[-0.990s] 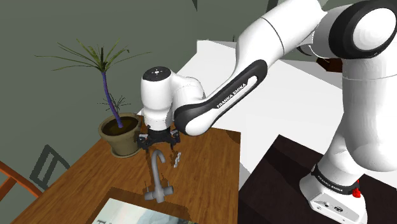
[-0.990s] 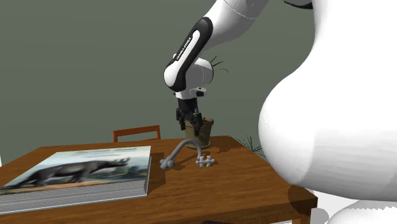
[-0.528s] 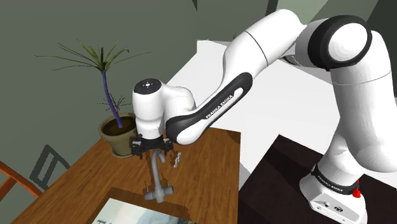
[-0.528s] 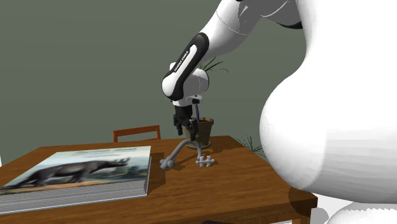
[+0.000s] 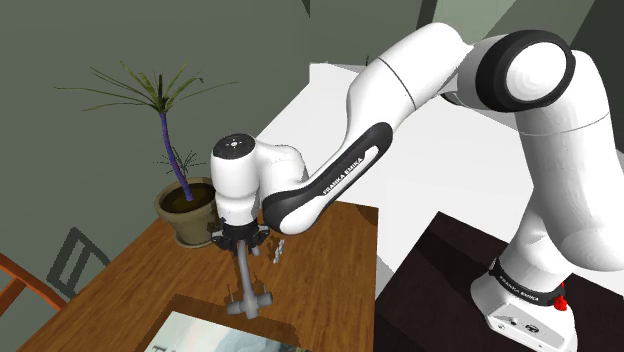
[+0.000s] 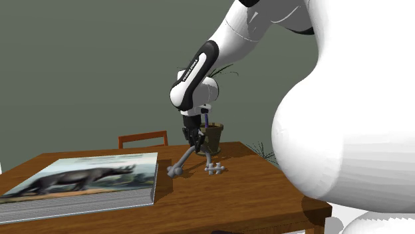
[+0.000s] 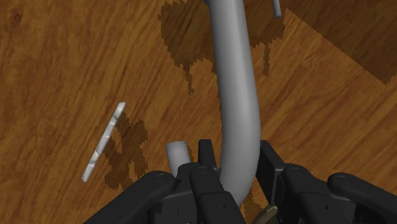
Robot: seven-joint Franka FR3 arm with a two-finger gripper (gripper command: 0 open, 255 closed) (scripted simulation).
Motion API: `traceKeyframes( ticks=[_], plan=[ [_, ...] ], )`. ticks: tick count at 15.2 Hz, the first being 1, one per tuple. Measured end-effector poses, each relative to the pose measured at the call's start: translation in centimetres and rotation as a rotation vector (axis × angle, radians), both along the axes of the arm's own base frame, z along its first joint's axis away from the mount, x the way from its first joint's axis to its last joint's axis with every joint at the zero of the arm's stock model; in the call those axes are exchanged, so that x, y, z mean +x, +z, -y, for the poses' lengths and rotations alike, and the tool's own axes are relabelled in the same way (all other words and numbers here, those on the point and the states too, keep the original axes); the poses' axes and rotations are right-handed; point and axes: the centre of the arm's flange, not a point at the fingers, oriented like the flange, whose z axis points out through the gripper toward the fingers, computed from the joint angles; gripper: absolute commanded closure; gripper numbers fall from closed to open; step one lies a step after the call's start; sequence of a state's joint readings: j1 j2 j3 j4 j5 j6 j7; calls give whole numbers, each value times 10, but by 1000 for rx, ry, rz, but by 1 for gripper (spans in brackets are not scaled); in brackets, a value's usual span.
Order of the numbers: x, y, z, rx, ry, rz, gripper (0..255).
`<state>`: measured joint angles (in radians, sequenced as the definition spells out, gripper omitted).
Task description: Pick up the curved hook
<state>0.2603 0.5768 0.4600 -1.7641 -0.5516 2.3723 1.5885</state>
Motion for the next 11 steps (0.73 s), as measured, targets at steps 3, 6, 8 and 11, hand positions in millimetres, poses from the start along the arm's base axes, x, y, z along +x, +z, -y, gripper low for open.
traceKeyframes(
  ticks=[3,6,8,11],
  plan=[
    [0,0,0,0,0,0,255],
    [0,0,0,0,0,0,255],
    [0,6,0,0,0,0,255],
    [0,20,0,0,0,0,255]
  ],
)
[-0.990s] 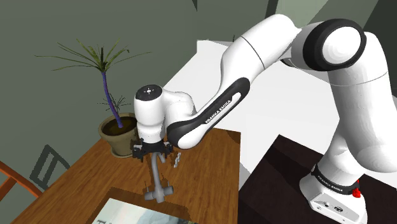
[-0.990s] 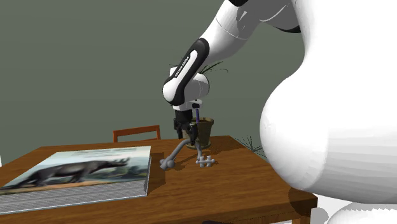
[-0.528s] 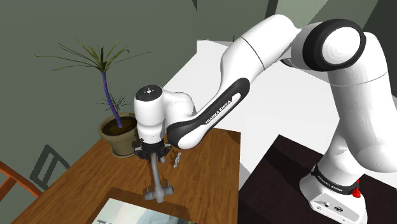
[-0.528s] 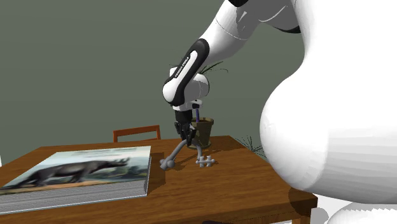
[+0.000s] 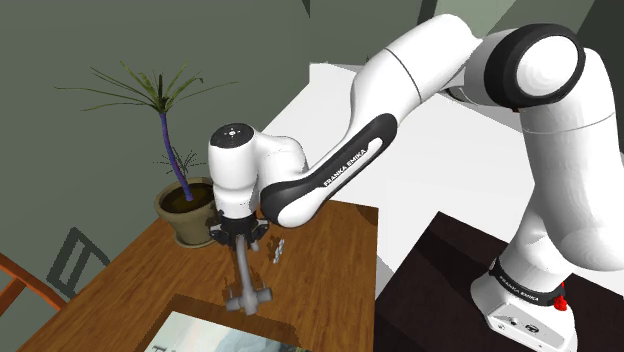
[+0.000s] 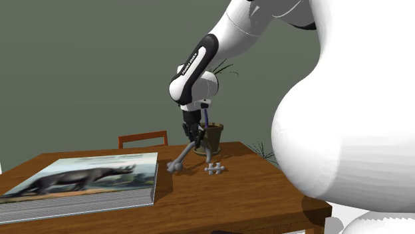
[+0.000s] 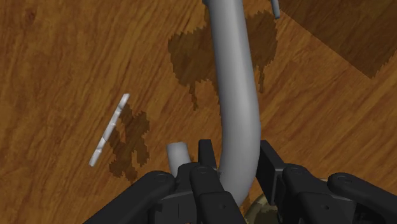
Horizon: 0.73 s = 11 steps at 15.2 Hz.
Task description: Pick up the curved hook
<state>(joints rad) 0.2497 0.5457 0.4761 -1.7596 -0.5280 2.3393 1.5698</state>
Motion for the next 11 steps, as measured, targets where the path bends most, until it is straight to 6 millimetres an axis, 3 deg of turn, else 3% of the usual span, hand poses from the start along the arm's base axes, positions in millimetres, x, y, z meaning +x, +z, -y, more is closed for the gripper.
traceKeyframes(
  ticks=[11],
  plan=[
    [1,56,1,0,0,0,255]
  ],
)
